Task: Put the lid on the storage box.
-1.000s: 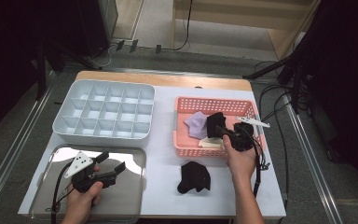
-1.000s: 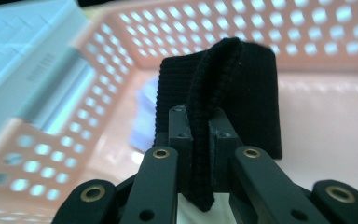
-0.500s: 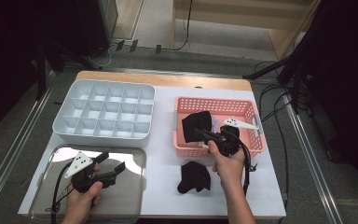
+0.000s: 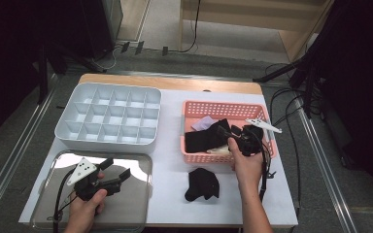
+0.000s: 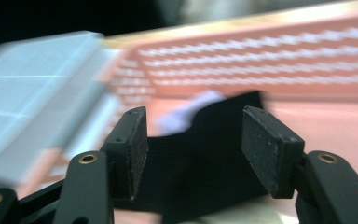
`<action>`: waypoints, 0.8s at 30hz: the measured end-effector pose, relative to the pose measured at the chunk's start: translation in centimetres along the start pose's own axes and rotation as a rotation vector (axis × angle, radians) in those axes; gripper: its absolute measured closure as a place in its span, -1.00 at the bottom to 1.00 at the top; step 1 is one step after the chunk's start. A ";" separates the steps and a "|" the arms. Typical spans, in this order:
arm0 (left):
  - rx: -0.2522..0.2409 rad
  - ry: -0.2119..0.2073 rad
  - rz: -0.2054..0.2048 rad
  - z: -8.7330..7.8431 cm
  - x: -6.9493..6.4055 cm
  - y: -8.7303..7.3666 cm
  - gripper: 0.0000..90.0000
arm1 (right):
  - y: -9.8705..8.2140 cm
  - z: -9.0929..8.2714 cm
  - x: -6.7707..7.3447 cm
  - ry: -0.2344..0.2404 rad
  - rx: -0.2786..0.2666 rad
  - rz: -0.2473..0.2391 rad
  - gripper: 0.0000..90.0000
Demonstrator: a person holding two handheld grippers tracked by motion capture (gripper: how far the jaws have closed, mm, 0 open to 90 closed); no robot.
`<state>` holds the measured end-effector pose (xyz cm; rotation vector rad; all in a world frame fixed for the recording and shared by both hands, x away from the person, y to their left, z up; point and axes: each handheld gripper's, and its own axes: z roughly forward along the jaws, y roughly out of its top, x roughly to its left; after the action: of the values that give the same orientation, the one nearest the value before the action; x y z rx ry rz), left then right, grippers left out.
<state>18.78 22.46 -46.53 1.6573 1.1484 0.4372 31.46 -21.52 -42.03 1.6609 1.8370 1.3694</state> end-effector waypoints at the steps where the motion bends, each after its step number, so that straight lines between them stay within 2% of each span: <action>1: 0.000 0.001 0.000 0.0 0.0 0.0 -0.54 | 0.0 0.3 -0.3 -0.021 0.019 0.010 -0.05; 3: -0.001 0.000 -0.003 0.0 0.1 0.0 -0.54 | -0.2 1.0 -0.8 -0.037 0.077 0.049 -0.08; 5: -0.002 -0.002 -0.006 0.0 0.1 0.0 -0.54 | -0.4 1.6 -1.0 -0.033 0.103 0.049 -0.11; 7: -0.001 -0.002 -0.005 0.0 0.1 0.0 -0.54 | -0.7 2.0 -0.9 -0.048 0.115 0.066 -0.22; 9: -0.001 -0.002 -0.005 0.0 0.1 0.0 -0.54 | -0.8 2.7 -1.0 -0.028 0.136 0.091 -0.47; 10: -0.001 -0.002 -0.005 0.0 0.1 0.0 -0.54 | -0.8 2.9 -1.0 -0.028 0.146 0.088 -0.59; 11: -0.002 -0.002 -0.005 0.0 0.1 0.0 -0.54 | -0.8 3.1 -0.8 -0.039 0.156 0.077 -0.62; 13: -0.002 -0.004 -0.007 0.0 0.1 0.0 -0.54 | -0.7 3.2 -0.6 -0.007 0.159 0.083 -0.73; 14: -0.002 -0.003 -0.008 0.0 0.1 0.0 -0.54 | -0.6 3.2 -0.4 -0.018 0.173 0.087 -0.76; 18: -0.002 -0.002 -0.003 0.0 0.1 0.0 -0.54 | -0.8 4.1 0.3 -0.090 0.254 0.029 -0.83; 19: -0.001 -0.001 -0.003 0.0 0.1 0.0 -0.54 | -1.0 4.3 0.4 -0.110 0.272 0.000 -0.77; 21: 0.000 -0.002 -0.002 0.0 0.0 0.0 -0.54 | -1.1 4.4 0.8 -0.151 0.274 -0.032 -0.57; 23: 0.000 -0.001 -0.001 0.0 0.0 0.0 -0.54 | -1.2 4.4 0.9 -0.164 0.284 -0.068 -0.13; 24: 0.000 -0.002 -0.002 0.0 0.0 0.0 -0.54 | -1.3 4.3 0.9 -0.158 0.292 -0.077 0.15</action>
<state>18.80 22.48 -46.54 1.6561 1.1486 0.4344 33.68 -18.67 -44.86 1.7566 2.0581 0.9442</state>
